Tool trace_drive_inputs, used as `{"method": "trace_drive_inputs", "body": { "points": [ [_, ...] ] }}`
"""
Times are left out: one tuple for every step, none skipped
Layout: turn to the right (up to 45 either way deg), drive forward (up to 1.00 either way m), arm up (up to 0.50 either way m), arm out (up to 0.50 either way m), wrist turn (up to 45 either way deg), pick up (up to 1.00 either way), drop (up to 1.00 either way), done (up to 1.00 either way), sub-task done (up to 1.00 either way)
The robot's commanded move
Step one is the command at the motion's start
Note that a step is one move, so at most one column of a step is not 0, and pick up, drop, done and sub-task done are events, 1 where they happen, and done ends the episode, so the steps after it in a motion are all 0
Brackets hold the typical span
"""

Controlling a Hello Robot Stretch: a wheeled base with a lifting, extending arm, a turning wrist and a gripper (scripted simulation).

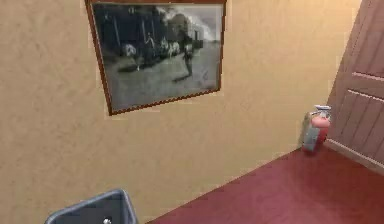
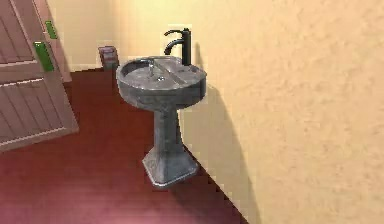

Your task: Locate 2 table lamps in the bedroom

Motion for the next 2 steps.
{"method": "trace_drive_inputs", "body": {
  "points": [
    [45.0, 0.0, 0.0, 0.0, 0.0, 0.0, 0.0, 0.0, 0.0],
    [9.0, 0.0, 0.0, 0.0, 0.0, 0.0, 0.0, 0.0, 0.0]
  ]
}}
